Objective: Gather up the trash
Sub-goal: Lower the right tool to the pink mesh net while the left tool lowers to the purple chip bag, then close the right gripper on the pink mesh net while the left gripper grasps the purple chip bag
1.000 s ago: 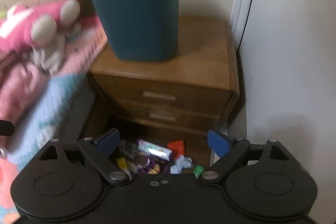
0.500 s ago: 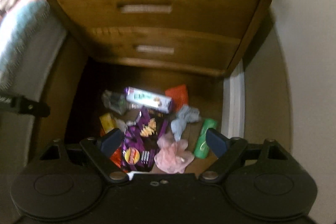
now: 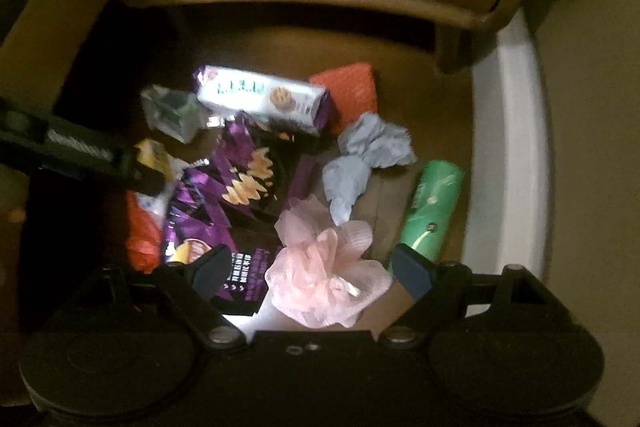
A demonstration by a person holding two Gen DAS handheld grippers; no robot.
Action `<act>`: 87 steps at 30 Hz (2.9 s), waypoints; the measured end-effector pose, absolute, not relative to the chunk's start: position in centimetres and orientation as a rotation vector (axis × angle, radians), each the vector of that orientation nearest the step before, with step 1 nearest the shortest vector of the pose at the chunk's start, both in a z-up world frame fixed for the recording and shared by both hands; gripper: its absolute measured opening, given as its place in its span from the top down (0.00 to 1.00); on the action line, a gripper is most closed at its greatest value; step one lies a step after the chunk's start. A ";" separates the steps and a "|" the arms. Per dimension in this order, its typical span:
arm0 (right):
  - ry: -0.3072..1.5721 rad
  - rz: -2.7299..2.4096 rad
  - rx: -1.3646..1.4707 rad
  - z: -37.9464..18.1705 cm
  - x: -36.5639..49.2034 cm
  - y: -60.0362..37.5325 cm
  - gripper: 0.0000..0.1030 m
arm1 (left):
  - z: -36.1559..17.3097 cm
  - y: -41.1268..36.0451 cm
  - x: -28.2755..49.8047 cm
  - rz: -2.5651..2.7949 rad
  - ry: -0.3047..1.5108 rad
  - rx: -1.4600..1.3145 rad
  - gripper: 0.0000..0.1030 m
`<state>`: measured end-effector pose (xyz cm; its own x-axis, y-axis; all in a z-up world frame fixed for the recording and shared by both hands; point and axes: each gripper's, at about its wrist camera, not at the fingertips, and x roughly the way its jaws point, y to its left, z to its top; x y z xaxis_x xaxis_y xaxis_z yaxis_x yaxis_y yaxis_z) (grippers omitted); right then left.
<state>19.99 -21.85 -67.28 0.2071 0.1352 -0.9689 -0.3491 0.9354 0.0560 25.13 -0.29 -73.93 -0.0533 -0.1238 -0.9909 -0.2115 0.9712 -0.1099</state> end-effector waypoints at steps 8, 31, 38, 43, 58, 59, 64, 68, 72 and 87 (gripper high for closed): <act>1.386 0.374 -0.247 -76.5 20.1 -21.1 0.24 | -81.7 -1.6 24.6 0.038 1.674 -0.250 0.07; 1.370 0.288 -0.203 -63.2 18.5 -21.7 0.75 | -66.5 -3.4 22.7 0.053 1.587 -0.299 0.89; 1.306 0.279 -0.125 -53.1 18.1 -22.1 0.75 | -58.1 -1.7 21.9 0.043 1.562 -0.308 0.91; 1.279 0.322 -0.149 -51.1 18.3 -22.0 0.74 | -58.4 -1.3 21.5 -0.002 1.545 -0.334 0.89; 1.320 0.285 -0.047 -63.0 18.3 -25.3 0.74 | -74.1 -3.0 26.4 -0.078 1.494 -0.208 0.28; 1.323 0.283 -0.045 -63.8 18.4 -25.5 0.74 | -75.4 -3.0 26.7 -0.081 1.503 -0.204 0.28; 1.345 0.267 -0.024 -67.9 19.9 -26.3 0.73 | -80.4 -2.0 28.1 -0.074 1.540 -0.237 0.28; 1.344 0.276 -0.011 -69.7 21.0 -26.5 0.73 | -83.2 -1.4 28.7 -0.089 1.569 -0.265 0.28; 1.349 0.286 -0.018 -71.0 21.6 -26.2 0.73 | -83.9 -1.8 28.9 -0.093 1.554 -0.240 0.37; 1.342 0.268 0.004 -68.0 20.9 -24.6 0.74 | -74.5 -3.0 26.1 -0.068 1.482 -0.296 0.98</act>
<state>20.85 -24.63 -67.97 0.2012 0.1940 -0.9602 -0.1897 0.9694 0.1561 26.06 -3.04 -74.54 0.0937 -0.2256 -0.9697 -0.1356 0.9620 -0.2369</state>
